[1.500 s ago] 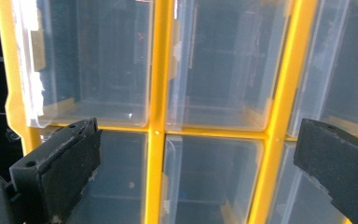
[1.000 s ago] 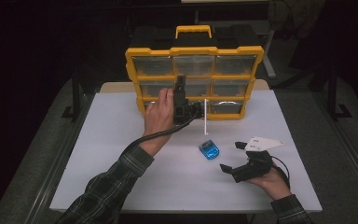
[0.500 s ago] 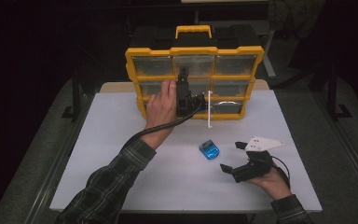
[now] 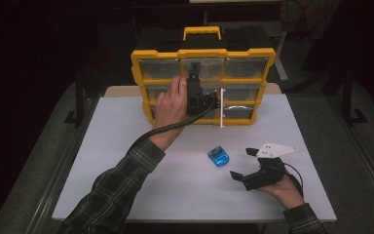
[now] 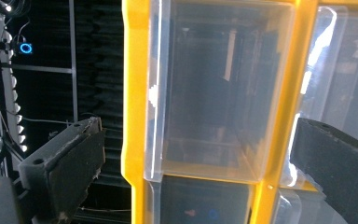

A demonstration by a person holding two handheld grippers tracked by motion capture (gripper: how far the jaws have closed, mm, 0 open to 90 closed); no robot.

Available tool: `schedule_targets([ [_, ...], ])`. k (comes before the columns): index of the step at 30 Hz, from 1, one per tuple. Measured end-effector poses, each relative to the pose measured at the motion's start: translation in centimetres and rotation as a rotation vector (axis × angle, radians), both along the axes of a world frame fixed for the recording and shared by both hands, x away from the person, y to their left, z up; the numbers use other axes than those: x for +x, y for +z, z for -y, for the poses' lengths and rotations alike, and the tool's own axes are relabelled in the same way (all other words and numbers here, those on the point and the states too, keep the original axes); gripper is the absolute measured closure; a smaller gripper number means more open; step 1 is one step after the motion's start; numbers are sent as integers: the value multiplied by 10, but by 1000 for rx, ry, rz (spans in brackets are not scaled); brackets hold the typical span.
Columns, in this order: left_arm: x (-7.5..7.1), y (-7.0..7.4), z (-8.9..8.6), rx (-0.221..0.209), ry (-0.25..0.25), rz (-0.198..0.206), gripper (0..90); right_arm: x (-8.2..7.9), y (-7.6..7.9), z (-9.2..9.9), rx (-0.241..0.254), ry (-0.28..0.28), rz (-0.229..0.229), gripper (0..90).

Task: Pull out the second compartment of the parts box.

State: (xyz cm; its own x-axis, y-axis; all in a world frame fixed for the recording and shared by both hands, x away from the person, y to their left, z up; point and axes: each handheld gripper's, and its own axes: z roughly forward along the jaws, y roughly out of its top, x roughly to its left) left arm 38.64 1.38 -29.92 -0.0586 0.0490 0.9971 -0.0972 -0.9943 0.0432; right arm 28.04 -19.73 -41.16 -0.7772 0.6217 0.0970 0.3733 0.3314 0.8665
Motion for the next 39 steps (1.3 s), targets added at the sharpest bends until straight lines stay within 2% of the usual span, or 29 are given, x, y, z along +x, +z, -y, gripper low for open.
schedule_targets([
  [4, 2, 4, 1, -5, 0, 8, 58, 0, 0, 0, 0, 0, -1, 0],
  [7, 3, 7, 2, 7, 3, 17, 82, 0, 0, 0, 1, 0, 1, 0],
  [11, 5, 7, 1, 13, -1, 28, 135, 0, 0, 0, 2, -1, 0, 0],
  [18, 8, 8, 0, 18, 3, 39, 165, 0, 0, 0, 0, 0, 0, 0],
  [24, 9, 9, 0, 24, 3, 56, 275, 0, 0, 0, -2, 2, -1, 0],
  [30, 10, 11, 0, 15, -6, 55, 362, 0, 0, 0, -1, 1, 0, 0],
  [39, 12, 14, 3, 20, 5, 55, 450, 0, 0, 0, 1, 0, 1, 0],
])
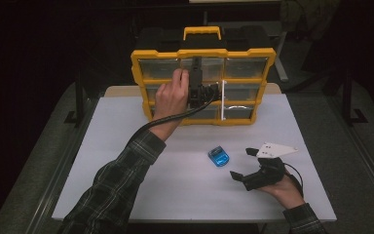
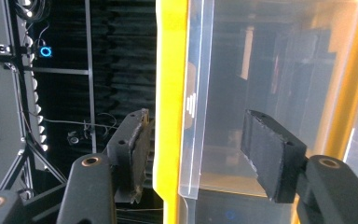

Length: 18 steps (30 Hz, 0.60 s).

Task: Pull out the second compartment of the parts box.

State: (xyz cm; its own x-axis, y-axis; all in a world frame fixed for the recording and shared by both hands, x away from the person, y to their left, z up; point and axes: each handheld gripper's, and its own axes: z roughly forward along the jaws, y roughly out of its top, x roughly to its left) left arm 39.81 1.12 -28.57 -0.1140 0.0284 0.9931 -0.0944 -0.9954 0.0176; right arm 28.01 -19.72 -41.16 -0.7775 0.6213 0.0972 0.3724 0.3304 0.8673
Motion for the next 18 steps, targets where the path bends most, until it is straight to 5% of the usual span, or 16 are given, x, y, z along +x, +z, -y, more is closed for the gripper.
schedule_targets([
  [18, 4, 2, 4, 12, 23, -8, 599, 0, 0, 0, 2, 0, 3, 0],
])
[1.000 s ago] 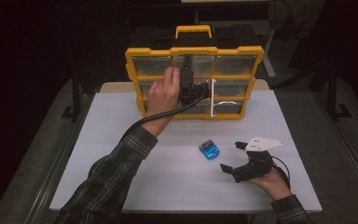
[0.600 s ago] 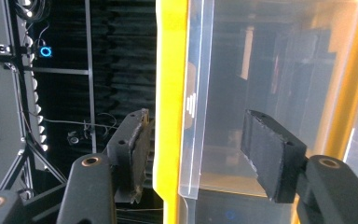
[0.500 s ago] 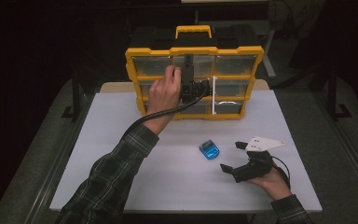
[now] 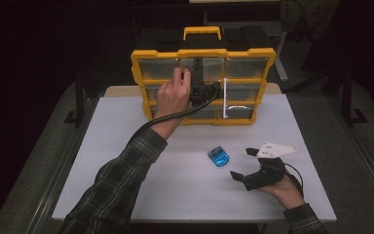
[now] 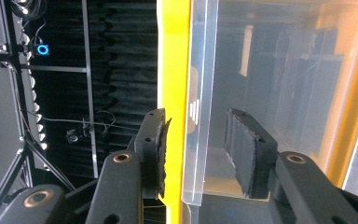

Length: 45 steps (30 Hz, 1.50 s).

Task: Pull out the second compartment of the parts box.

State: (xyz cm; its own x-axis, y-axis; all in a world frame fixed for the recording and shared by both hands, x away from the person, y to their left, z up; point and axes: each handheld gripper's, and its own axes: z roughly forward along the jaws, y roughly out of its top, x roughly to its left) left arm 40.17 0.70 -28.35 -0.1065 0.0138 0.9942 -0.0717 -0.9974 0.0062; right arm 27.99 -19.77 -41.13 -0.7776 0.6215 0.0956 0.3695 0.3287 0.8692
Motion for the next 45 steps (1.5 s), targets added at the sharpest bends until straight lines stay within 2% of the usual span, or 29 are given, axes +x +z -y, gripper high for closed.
schedule_targets([
  [14, 3, 0, -1, -2, 6, 6, 658, 0, 0, 0, 0, 0, 1, 0],
  [31, 4, 2, -1, 5, 9, -7, 786, 0, 0, 0, 7, -2, 0, 0],
  [45, 3, 2, 0, 24, 18, -4, 804, 0, 0, 0, 6, -1, -2, 0],
])
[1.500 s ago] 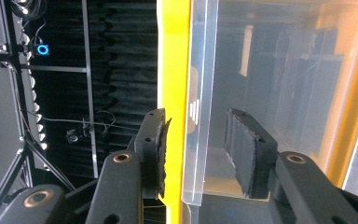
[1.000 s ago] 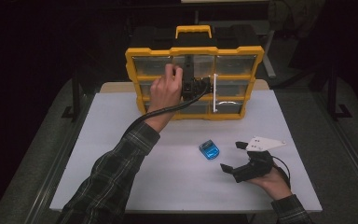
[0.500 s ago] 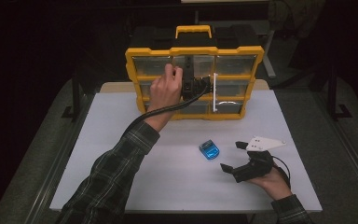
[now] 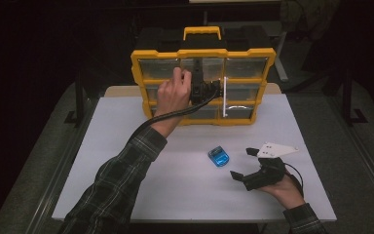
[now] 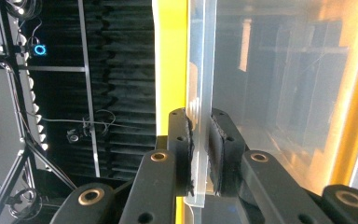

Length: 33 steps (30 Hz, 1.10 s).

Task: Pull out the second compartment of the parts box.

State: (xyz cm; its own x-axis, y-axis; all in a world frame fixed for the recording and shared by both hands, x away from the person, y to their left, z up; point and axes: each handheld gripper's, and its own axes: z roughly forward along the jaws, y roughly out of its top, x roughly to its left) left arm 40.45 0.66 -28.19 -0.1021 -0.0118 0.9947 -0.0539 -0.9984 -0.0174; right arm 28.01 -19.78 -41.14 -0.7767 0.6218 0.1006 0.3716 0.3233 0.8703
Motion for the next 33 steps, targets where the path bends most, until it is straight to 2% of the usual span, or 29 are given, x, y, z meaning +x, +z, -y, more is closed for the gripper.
schedule_targets([
  [10, -5, 0, 0, 4, -1, -3, 804, 0, 0, 0, 2, -2, 1, 0],
  [21, -14, 1, -1, -1, -1, -9, 805, 0, 0, -1, 2, -2, -5, 0],
  [33, -28, 1, -2, 4, -6, 2, 805, 0, 0, -1, -2, 8, 4, 0],
])
